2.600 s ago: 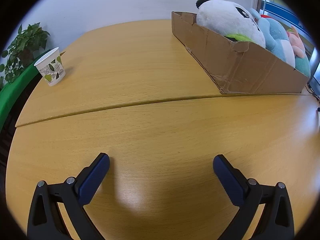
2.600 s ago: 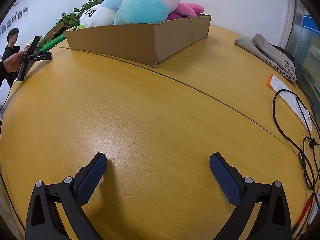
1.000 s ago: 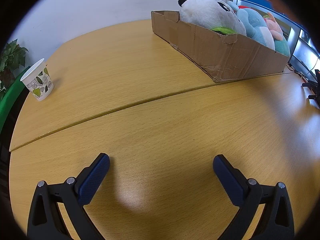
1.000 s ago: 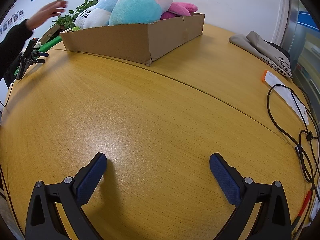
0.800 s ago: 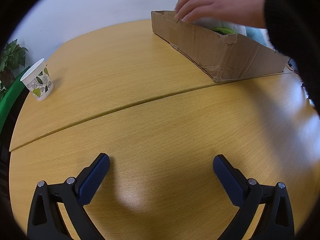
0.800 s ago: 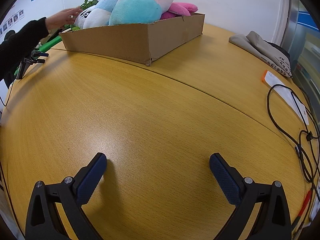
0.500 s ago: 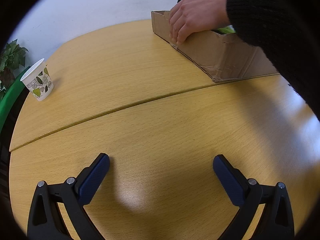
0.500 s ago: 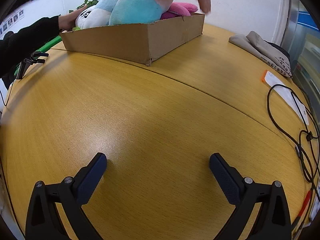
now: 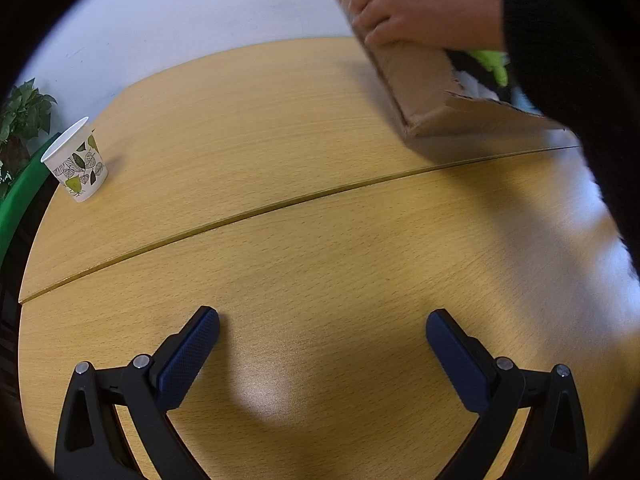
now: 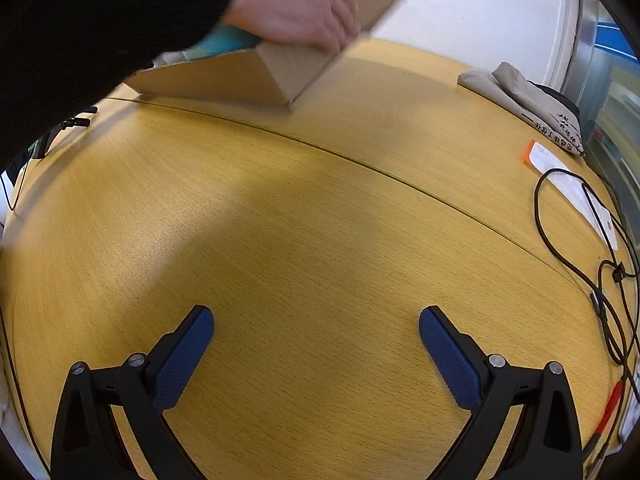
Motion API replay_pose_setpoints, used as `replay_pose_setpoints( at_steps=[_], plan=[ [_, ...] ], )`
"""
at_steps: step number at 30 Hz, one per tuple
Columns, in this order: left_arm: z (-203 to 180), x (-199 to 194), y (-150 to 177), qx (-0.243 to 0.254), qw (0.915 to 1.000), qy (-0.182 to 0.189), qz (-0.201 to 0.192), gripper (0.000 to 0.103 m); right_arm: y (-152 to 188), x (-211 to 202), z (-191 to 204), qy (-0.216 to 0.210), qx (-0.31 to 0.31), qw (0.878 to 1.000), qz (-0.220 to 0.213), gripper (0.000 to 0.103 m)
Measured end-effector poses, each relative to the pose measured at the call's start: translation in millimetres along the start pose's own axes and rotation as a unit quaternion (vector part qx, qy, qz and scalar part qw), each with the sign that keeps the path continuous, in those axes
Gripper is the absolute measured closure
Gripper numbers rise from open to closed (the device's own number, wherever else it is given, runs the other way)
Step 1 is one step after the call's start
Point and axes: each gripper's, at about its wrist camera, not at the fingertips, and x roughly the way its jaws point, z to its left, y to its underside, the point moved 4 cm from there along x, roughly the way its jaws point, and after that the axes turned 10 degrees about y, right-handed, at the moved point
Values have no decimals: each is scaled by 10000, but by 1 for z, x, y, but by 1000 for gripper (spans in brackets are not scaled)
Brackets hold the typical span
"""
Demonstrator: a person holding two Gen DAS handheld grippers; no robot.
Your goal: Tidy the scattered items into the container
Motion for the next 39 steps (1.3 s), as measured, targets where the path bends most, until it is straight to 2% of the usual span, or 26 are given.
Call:
replay_pose_setpoints(
  at_steps=[39],
  plan=[
    [3, -2, 1, -22, 10000, -17, -2, 0, 0, 0, -1, 2, 1, 10000, -1, 0]
  ],
)
